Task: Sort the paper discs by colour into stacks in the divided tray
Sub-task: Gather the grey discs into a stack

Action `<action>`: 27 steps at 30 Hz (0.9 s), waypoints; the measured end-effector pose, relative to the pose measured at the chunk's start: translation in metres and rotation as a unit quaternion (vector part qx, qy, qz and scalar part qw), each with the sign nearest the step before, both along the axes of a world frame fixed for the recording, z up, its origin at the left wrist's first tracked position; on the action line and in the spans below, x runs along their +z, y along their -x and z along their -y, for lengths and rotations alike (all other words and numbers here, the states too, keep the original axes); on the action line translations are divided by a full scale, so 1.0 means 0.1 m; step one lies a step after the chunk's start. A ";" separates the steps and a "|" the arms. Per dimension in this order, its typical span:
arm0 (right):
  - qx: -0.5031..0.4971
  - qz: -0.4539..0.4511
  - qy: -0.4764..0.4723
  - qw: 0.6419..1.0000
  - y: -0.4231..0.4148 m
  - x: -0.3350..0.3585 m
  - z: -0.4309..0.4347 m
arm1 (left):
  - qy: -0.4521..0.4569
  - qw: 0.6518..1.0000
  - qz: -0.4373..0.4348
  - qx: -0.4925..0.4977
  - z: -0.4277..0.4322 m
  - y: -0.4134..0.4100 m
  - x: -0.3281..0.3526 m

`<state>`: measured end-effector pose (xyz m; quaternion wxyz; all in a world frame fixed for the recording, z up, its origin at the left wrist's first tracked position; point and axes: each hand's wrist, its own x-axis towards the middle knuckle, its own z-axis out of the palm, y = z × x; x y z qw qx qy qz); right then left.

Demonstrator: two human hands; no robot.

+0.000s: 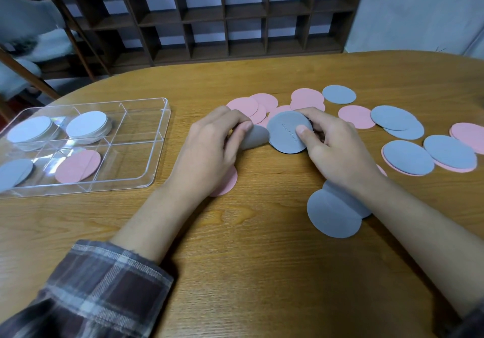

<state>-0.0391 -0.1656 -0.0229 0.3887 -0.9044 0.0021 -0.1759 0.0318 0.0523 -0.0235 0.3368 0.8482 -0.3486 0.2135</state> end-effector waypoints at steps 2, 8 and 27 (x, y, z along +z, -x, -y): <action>0.021 -0.005 0.001 1.000 0.01 0.01 -0.02 | 0.022 1.000 -0.011 -0.001 0.01 -0.01 0.00; 0.078 -0.024 -0.010 0.997 0.03 0.02 -0.05 | 0.030 0.997 -0.063 -0.024 0.03 0.04 -0.01; 0.071 -0.040 0.058 0.995 0.10 0.05 0.06 | 0.025 0.997 -0.076 0.003 0.25 0.16 -0.05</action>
